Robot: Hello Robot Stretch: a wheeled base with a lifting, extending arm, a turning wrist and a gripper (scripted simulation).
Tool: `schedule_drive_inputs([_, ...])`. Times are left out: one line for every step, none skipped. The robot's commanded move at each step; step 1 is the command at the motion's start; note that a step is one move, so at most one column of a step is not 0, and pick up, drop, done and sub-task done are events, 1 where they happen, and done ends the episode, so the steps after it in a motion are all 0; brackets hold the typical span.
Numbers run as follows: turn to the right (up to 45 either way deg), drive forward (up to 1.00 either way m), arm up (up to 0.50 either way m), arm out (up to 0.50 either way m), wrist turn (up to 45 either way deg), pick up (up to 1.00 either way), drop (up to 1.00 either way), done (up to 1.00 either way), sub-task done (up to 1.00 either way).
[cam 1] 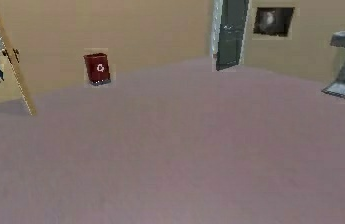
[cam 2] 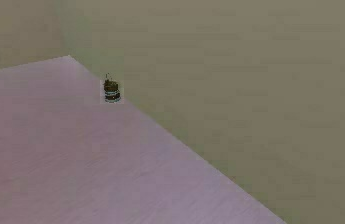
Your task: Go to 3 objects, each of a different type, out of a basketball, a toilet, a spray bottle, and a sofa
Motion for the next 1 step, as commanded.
schedule_drive_inputs([3.0, 0.0, 0.0, 0.0, 0.0, 0.0, 0.0, 0.0, 0.0])
